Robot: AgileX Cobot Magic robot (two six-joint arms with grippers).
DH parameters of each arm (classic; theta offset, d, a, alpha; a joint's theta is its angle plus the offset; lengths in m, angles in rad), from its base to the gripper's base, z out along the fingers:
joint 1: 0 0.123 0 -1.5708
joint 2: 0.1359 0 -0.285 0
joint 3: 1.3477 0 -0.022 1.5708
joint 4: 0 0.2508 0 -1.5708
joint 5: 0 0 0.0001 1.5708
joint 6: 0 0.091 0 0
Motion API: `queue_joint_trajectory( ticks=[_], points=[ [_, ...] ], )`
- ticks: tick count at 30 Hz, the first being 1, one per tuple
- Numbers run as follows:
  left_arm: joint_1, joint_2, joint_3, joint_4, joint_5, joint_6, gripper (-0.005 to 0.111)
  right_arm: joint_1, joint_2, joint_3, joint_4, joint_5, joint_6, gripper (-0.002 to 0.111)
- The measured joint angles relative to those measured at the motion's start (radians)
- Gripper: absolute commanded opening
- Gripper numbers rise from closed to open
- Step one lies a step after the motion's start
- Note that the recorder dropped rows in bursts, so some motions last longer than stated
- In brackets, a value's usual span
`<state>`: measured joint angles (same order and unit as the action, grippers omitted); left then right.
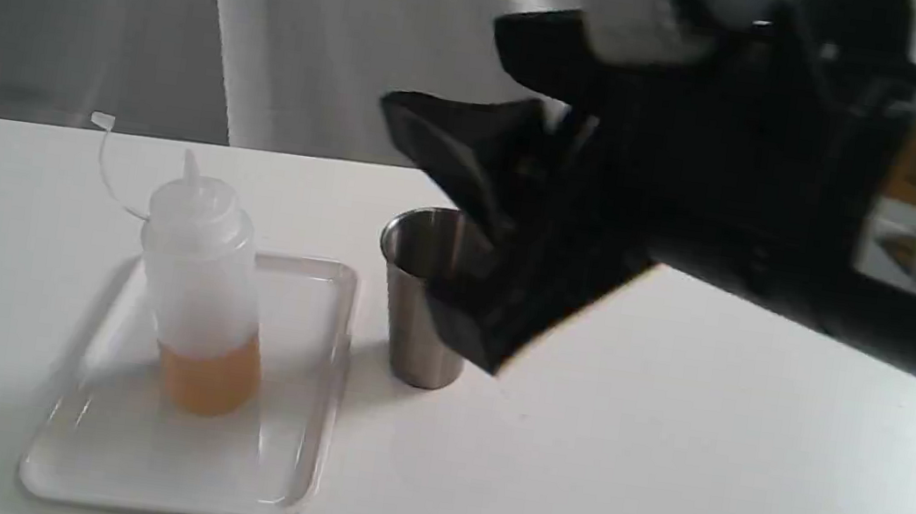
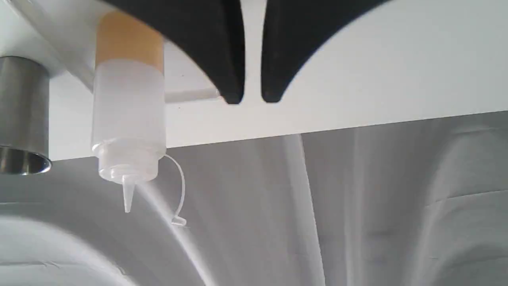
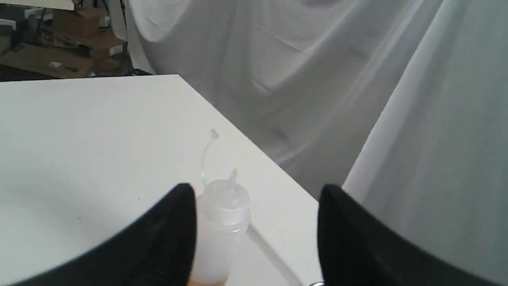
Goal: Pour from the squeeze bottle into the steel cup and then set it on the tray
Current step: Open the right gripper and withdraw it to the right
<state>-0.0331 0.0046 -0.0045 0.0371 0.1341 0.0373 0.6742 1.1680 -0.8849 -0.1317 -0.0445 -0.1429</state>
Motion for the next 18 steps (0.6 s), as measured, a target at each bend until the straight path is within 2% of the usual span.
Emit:
queue_joint_trajectory(
  ticks=[7, 14, 18],
  points=[
    [0.000, 0.000, 0.000, 0.000, 0.000, 0.000, 0.008, 0.000, -0.225, 0.217, -0.002, -0.038, -0.029, 0.000],
    [0.000, 0.000, 0.000, 0.000, 0.000, 0.000, 0.008, 0.000, -0.355, 0.339, -0.002, -0.040, -0.033, 0.000],
    [0.000, 0.000, 0.000, 0.000, 0.000, 0.000, 0.008, 0.000, -0.374, 0.374, -0.002, 0.028, -0.033, 0.000]
  ],
)
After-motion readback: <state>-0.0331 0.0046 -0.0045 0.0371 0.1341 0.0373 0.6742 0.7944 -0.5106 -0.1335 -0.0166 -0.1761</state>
